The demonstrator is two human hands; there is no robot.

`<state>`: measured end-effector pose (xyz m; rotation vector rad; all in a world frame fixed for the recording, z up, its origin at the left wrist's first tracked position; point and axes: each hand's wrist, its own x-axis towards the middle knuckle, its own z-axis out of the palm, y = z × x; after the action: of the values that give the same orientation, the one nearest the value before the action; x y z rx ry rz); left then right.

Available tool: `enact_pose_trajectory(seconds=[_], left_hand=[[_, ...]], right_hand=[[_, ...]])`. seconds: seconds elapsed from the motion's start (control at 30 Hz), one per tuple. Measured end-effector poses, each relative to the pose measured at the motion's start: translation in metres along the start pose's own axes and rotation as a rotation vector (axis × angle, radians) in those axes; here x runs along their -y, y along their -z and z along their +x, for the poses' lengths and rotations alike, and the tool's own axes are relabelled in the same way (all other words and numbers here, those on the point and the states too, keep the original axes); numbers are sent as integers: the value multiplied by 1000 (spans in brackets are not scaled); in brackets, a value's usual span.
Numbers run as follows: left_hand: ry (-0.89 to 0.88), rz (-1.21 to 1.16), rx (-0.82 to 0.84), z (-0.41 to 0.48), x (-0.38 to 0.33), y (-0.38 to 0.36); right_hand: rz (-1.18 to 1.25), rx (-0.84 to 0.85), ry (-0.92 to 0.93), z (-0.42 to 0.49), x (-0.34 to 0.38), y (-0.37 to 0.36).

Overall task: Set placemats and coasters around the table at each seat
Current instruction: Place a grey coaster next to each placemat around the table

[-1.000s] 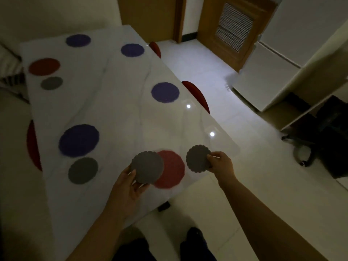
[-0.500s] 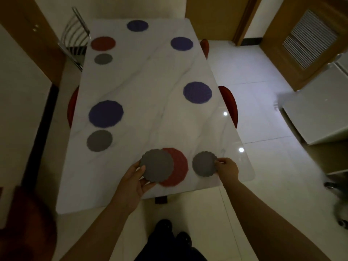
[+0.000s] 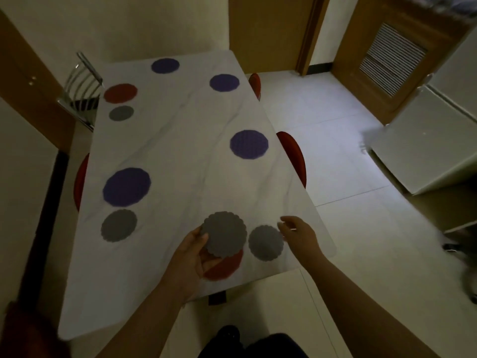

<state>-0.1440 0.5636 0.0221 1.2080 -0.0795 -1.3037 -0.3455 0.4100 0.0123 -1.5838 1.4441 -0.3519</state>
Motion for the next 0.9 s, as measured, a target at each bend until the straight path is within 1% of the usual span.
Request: enact_pose_trajectory(seconds=[0.1, 0.17, 0.3, 0.43, 0.63, 0.73, 0.9], left_hand=[[-23, -3, 50, 8, 9, -29], [-27, -10, 44, 14, 18, -52], [-20, -5, 17, 28, 41, -103], [-67, -100, -69, 46, 73, -163], [-159, -239, -194, 69, 98, -234], [-222, -278, -233, 82, 95, -254], [-307, -352, -348, 120, 84, -274]], right_hand=[[174, 147, 70, -3, 20, 10], [178, 236, 113, -3, 23, 18], [138, 306, 190, 14, 9, 50], [131, 380, 197, 45, -9, 100], [-40, 552, 306, 108, -9, 175], [-48, 601, 313, 138, 2, 186], [-57, 701, 363, 186, 29, 181]])
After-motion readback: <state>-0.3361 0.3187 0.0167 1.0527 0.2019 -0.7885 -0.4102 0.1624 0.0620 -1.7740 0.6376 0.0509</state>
